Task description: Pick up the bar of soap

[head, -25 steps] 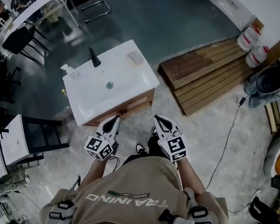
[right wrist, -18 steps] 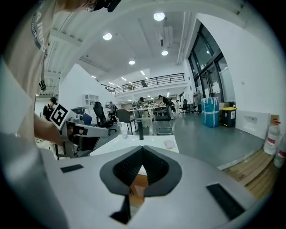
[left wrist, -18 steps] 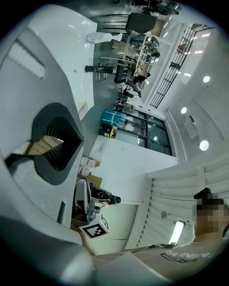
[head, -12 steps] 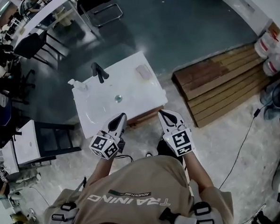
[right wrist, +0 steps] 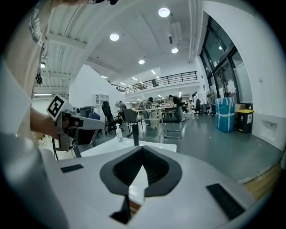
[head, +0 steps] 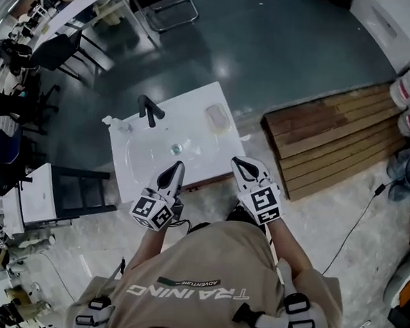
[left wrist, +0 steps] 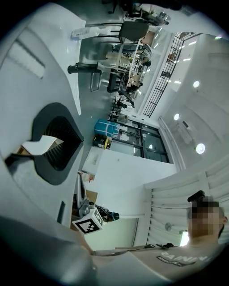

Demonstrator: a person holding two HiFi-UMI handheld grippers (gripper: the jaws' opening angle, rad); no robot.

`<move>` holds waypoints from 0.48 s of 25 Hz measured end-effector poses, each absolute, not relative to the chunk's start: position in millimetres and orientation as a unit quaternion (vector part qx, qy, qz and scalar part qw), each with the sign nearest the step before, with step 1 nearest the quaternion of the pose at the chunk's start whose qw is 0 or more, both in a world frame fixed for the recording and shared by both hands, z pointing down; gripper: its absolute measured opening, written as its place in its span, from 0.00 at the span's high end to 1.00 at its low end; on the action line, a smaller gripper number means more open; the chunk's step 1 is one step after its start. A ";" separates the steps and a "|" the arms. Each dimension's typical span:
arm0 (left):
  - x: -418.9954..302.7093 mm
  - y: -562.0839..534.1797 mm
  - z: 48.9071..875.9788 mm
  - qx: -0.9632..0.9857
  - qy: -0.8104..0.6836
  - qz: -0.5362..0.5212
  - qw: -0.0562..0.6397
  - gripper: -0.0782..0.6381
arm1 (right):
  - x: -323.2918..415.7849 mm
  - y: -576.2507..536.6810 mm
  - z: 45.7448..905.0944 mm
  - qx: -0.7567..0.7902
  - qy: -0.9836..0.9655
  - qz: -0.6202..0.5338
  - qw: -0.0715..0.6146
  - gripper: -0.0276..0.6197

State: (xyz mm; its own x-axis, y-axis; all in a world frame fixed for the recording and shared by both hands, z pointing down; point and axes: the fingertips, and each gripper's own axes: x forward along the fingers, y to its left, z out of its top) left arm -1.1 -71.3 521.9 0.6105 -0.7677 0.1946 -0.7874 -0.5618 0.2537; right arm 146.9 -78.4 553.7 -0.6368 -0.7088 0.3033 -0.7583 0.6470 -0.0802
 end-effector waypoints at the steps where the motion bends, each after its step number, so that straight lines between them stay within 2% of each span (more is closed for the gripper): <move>1: -2.4 -74.4 523.1 0.881 -0.445 0.031 0.159 0.90 | 145.3 -83.0 555.1 0.404 -0.901 0.101 0.123 0.95; 12: -14.3 -107.7 539.8 0.873 -0.451 0.038 0.184 0.90 | 136.4 -120.8 567.4 0.396 -0.899 0.119 0.146 0.95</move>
State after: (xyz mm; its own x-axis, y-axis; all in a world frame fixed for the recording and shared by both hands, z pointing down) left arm -14.3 -107.7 539.8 0.5910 -0.7722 0.2333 -0.8006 -0.5259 0.2872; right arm 136.4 -120.8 567.4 -0.6441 -0.6767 0.3566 -0.7462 0.6585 -0.0983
